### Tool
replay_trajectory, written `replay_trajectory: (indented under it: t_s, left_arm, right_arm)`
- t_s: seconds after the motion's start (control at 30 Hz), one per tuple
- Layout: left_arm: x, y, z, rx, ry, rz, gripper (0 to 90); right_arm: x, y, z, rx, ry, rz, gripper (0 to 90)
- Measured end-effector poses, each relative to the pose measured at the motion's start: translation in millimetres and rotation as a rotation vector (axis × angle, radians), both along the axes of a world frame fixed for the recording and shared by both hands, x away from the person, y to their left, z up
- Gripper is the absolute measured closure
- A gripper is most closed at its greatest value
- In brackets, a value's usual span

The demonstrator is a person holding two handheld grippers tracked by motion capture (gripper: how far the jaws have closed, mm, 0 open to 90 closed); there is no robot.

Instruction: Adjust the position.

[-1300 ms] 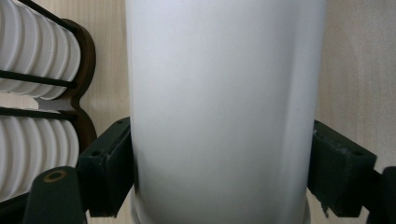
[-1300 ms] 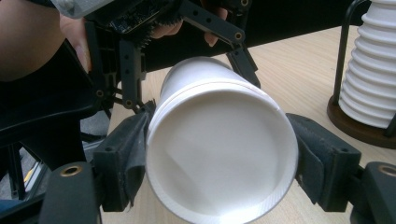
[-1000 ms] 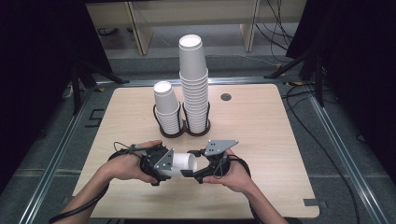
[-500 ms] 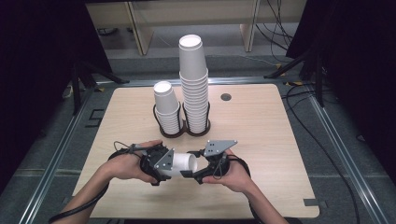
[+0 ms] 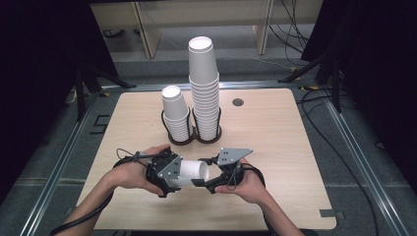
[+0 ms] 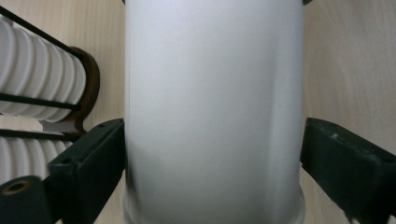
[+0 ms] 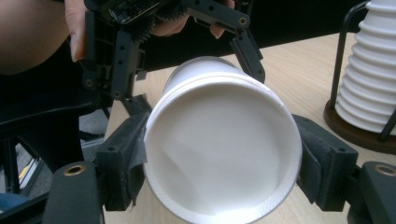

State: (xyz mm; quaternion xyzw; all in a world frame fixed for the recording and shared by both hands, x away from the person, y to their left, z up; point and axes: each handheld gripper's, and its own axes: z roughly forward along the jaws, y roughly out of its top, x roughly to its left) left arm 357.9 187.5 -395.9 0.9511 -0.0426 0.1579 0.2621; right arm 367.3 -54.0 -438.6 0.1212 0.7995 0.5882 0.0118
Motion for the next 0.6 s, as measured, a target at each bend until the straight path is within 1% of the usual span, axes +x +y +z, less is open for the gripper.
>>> replay_trajectory:
  t_s: [0.03,0.07,0.1,0.13,0.17,0.2,0.23,0.37,0.4,0.47,0.5,0.53,0.57,0.6]
  left_arm:
    - [0.1,1.0,0.2,-0.01,0.006,-0.002,6.3]
    - [0.1,2.3,0.1,-0.024,0.008,-0.006,5.7]
    - [0.2,3.2,-0.2,-0.03,0.013,0.003,4.2]
    - [0.1,4.1,-0.5,-0.028,0.013,0.002,2.5]
    - [-0.3,4.8,-1.2,-0.037,0.005,0.005,1.9]
    - [-0.4,5.5,-1.4,-0.047,0.003,0.01,1.8]
    - [-0.7,6.0,-1.6,-0.053,0.005,0.012,1.8]
    - [-1.3,7.7,-2.0,-0.083,-0.001,0.022,1.9]
    - [-0.8,8.3,-2.0,-0.095,-0.009,0.026,1.9]
    - [0.1,10.2,-2.4,-0.121,-0.011,0.037,2.2]
    - [0.6,11.3,-2.5,-0.137,-0.009,0.045,2.3]
    - [1.3,12.6,-3.2,-0.155,-0.002,0.046,2.4]
    - [0.9,13.6,-3.2,-0.157,0.0,0.049,2.5]
    - [0.6,14.4,-3.9,-0.167,0.003,0.054,2.5]
  right_arm:
    - [-1.3,-1.4,0.5,0.005,0.021,-0.001,27.3]
    - [-0.6,-1.4,-0.3,0.013,0.007,-0.002,27.4]
    - [-1.0,-2.1,-0.3,0.013,0.005,-0.007,27.4]
    - [-0.3,-2.5,-0.5,0.018,-0.015,-0.002,27.5]
    - [-1.9,-2.8,-0.5,0.015,0.003,-0.008,27.5]
    - [-1.0,-3.2,-0.2,0.018,-0.011,-0.008,27.5]
    - [-1.4,-3.0,-0.4,0.027,-0.006,-0.011,27.6]
    - [-1.3,-3.5,-0.3,0.022,-0.007,-0.009,27.6]
    - [-1.3,-3.5,-0.3,0.022,-0.008,-0.01,27.6]
    - [-0.9,-3.3,-1.1,0.035,-0.01,-0.005,27.6]
    - [-1.3,-4.2,-1.0,0.033,-0.011,-0.014,27.6]
    - [-1.2,-4.3,-1.3,0.044,-0.013,-0.012,27.6]
    - [-1.7,-5.3,-1.4,0.049,0.002,-0.01,27.6]
    - [-1.5,-5.7,-1.5,0.056,-0.007,-0.014,27.6]
